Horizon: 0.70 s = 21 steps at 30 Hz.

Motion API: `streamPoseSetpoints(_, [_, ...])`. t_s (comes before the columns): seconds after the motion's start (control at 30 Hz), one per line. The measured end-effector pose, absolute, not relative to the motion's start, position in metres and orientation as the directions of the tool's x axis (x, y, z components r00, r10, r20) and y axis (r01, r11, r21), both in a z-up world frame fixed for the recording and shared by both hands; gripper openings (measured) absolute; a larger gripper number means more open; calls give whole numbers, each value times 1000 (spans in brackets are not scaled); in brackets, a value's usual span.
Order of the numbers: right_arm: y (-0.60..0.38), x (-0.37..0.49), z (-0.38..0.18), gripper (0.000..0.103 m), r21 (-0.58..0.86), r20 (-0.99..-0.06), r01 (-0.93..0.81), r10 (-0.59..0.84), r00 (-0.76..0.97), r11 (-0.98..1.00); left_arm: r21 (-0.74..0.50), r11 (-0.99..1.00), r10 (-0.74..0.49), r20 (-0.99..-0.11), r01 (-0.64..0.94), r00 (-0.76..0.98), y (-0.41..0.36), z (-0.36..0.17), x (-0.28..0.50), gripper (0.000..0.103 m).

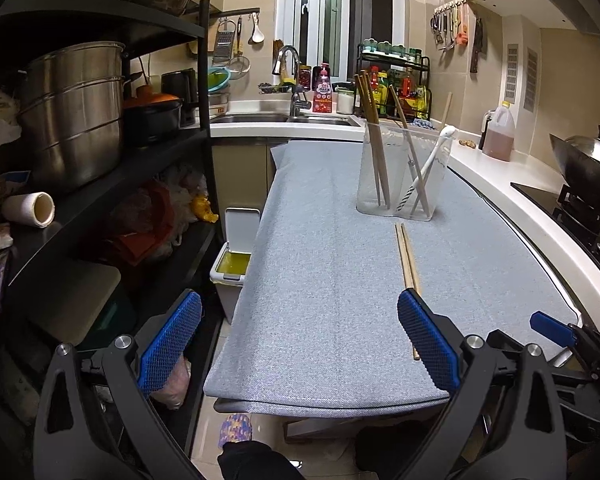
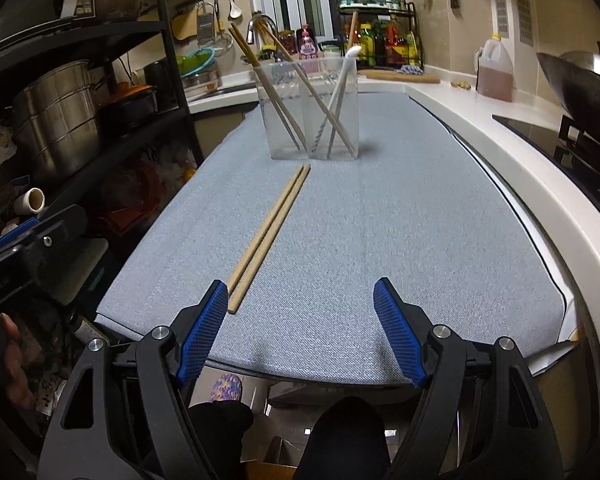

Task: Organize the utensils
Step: 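Move both open tools down to the last two chopsticks on the mat, then grasp a wooden chopstick with the right tool while the left tool grasps the other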

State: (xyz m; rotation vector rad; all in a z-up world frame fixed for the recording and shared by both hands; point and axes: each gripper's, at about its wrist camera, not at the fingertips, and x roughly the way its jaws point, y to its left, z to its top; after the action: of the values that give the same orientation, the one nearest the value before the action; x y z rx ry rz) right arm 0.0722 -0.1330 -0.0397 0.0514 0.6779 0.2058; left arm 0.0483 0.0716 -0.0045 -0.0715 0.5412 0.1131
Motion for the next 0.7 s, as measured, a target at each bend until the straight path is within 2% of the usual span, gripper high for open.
streamPoseSetpoints(0.1, [-128, 79, -46, 74, 118, -633, -180, 214, 744, 977, -41, 989, 97, -529, -140, 843, 75, -8, 50, 95])
streamPoseSetpoints(0.17, [-121, 84, -50, 68, 124, -639, -195, 228, 735, 973, -42, 989, 100, -535, -144, 839, 77, -10, 52, 95])
streamPoseSetpoints(0.33, [-101, 99, -65, 47, 140, -656, -240, 272, 704, 961, -30, 988, 113, -541, -153, 834, 82, -13, 53, 95])
streamPoseSetpoints(0.5, [-91, 111, -78, 40, 133, -663, -239, 266, 699, 962, -33, 986, 119, -557, -165, 822, 89, -19, 56, 95])
streamPoseSetpoints(0.57, [-85, 112, -80, 30, 75, -655, -243, 232, 719, 967, -36, 985, 120, -563, -169, 818, 92, -21, 58, 95])
streamPoseSetpoints(0.6, [-84, 112, -81, 18, 45, -652, -234, 206, 730, 971, -37, 985, 120, -565, -171, 816, 92, -22, 59, 95])
streamPoseSetpoints(0.63, [-85, 111, -82, 10, 24, -643, -233, 193, 741, 972, -38, 984, 120, -567, -172, 815, 93, -23, 60, 95])
streamPoseSetpoints(0.7, [-91, 111, -83, 7, 23, -632, -231, 193, 751, 973, -42, 985, 115, -570, -168, 814, 92, -24, 62, 95])
